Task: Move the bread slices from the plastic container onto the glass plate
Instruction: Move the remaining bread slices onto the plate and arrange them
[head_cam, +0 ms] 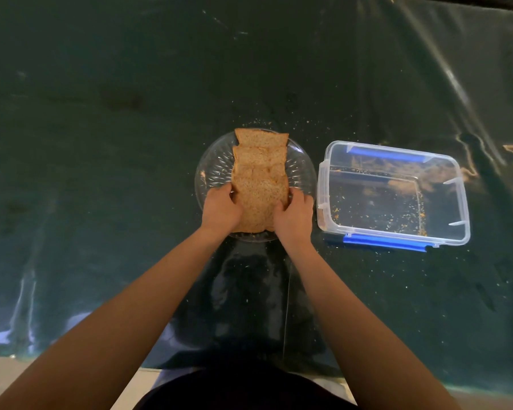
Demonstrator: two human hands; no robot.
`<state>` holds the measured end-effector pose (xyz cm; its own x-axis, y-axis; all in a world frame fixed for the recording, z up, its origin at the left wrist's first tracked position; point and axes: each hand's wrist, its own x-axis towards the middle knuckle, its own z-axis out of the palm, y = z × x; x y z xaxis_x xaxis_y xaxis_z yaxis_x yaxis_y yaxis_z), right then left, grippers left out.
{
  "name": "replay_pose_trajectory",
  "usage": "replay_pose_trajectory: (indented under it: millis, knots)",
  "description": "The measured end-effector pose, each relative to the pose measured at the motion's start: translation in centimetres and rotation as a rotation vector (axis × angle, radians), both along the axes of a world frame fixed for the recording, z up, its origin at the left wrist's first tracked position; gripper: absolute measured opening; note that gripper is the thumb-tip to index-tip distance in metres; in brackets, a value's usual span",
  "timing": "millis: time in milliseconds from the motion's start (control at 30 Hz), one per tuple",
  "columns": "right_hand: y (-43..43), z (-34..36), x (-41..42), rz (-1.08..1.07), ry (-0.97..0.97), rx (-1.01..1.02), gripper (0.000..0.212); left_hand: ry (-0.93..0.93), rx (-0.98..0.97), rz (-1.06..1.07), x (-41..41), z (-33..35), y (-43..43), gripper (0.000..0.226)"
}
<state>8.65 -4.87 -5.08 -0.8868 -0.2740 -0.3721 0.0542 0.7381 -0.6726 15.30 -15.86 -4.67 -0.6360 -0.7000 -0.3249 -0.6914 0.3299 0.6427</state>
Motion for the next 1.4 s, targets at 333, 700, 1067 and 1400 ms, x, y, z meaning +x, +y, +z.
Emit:
replay_pose_trajectory:
  millis: [333, 700, 1067, 1400]
  knots:
    - [-0.6, 0.5, -0.3, 0.065, -0.042, 0.023, 0.041, -0.018, 0.065, -0.004, -0.4, 0.1, -0.1, 0.02]
    - [-1.4, 0.9, -0.9, 0.082, -0.071, 0.05, 0.042, -0.055, 0.067, -0.059, -1.1, 0.3, -1.7, 0.02]
    - [-0.4, 1.2, -0.3, 0.098, -0.045, 0.02, 0.044, -0.058, 0.069, -0.057, -0.6, 0.3, -1.0, 0.022]
    - [-0.2, 1.2, -0.3, 0.088, -0.058, -0.018, 0.044, -0.073, 0.074, -0.022, -0.2, 0.2, -0.6, 0.026]
